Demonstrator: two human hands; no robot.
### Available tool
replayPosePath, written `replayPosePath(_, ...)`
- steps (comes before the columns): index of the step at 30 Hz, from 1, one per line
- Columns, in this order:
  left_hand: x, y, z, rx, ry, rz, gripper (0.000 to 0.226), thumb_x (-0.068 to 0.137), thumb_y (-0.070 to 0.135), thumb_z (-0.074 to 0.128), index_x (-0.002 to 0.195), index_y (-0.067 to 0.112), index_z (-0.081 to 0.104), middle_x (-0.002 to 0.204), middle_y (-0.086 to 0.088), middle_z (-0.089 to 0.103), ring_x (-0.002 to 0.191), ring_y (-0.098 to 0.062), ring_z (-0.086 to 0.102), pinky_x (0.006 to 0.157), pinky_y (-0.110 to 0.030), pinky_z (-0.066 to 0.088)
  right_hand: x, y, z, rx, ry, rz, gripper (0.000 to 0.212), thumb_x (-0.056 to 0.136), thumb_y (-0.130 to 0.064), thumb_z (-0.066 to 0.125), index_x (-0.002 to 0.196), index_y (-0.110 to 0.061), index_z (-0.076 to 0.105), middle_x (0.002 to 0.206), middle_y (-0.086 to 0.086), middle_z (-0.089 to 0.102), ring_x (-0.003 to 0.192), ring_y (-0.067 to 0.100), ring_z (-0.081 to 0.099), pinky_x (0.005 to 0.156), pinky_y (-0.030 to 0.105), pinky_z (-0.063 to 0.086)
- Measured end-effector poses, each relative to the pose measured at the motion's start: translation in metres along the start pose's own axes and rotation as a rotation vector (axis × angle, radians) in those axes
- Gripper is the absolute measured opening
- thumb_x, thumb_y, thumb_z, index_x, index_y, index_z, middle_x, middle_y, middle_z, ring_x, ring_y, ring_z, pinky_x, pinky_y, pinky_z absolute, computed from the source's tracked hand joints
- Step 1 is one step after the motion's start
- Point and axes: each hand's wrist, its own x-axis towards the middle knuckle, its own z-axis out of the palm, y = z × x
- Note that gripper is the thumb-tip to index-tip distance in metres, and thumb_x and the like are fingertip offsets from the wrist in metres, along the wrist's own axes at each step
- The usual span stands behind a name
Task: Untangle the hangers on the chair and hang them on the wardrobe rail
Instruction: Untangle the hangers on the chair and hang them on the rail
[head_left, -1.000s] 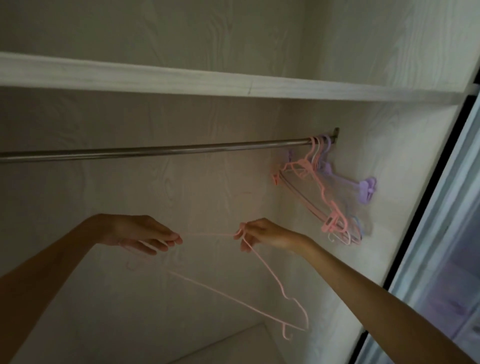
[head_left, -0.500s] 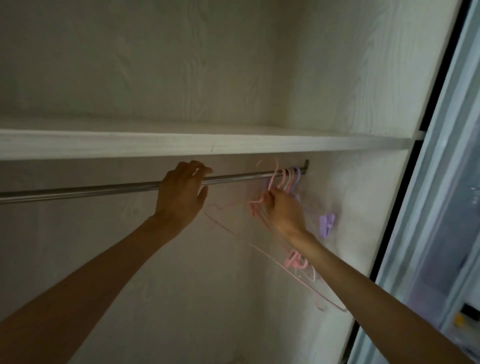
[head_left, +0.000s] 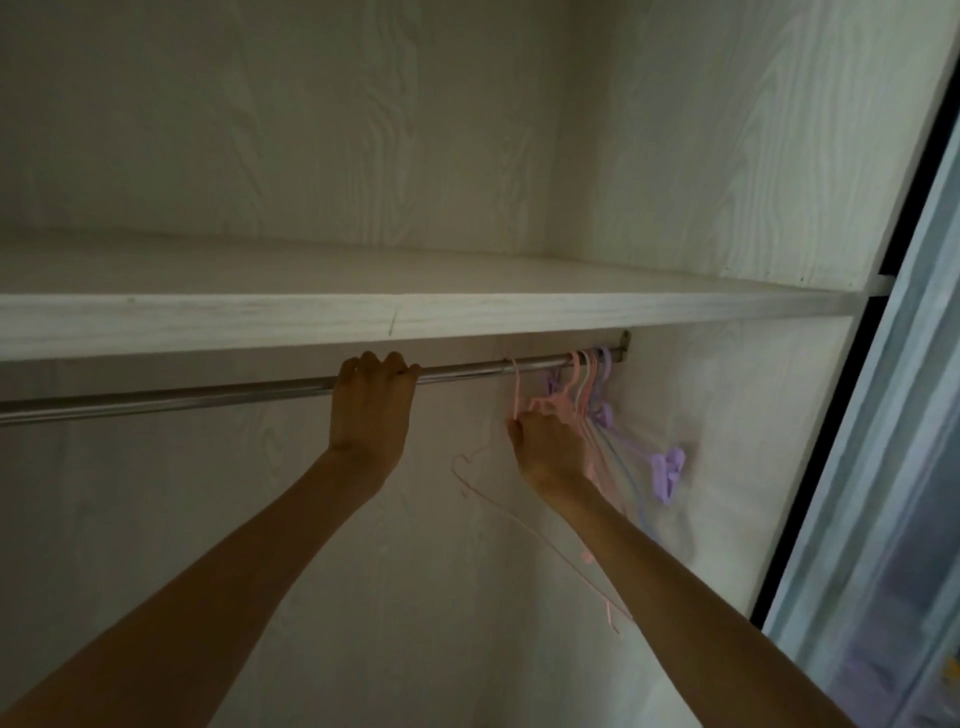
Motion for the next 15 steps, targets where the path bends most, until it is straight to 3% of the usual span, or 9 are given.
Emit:
replayPosePath(4, -0.003, 0.002, 0.001, 0.023, -0.006, 0.009, 0.037, 0.083, 0.015, 0.065, 0.119, 0.025, 0.060, 0.100, 0.006, 0.064, 0.084, -0.015, 0.059, 0.072, -0.026, 0.044, 0.009, 0.008, -0.010, 0.119, 0.048, -0.003, 0.051, 0.096, -0.044, 0.041, 0.136, -0.014, 0.038, 0.125, 0.011, 0.058, 0.109, 0.030, 0.059, 0.081, 0.035, 0.047)
replayPosePath(7, -0.003, 0.004, -0.003, 0.060, -0.004, 0.008, 0.033, 0.070, 0.019, 0.077, 0.102, 0.026, 0.070, 0.084, 0.008, 0.066, 0.068, -0.013, 0.059, 0.058, -0.024, 0.043, 0.026, 0.013, -0.025, 0.279, 0.084, -0.139, 0.064, 0.092, -0.039, 0.052, 0.146, -0.020, 0.024, 0.135, 0.009, 0.051, 0.114, 0.029, 0.056, 0.086, 0.038, 0.047)
replayPosePath(11, -0.002, 0.005, -0.001, 0.067, 0.015, -0.012, 0.036, 0.057, 0.016, 0.085, 0.090, 0.022, 0.074, 0.073, 0.004, 0.065, 0.057, -0.014, 0.056, 0.050, -0.023, 0.039, 0.049, 0.020, -0.034, 0.150, 0.013, -0.347, 0.047, 0.090, -0.030, 0.057, 0.135, -0.023, 0.044, 0.119, 0.007, 0.055, 0.110, 0.027, 0.053, 0.087, 0.034, 0.042)
replayPosePath(15, -0.001, 0.007, 0.000, 0.035, 0.062, -0.012, 0.037, 0.051, 0.009, 0.087, 0.086, 0.015, 0.075, 0.068, 0.000, 0.065, 0.053, -0.018, 0.055, 0.047, -0.022, 0.038, 0.061, 0.038, -0.044, 0.031, 0.099, -0.411, 0.041, 0.083, -0.026, 0.063, 0.123, -0.024, 0.057, 0.110, 0.005, 0.059, 0.106, 0.026, 0.051, 0.083, 0.036, 0.037)
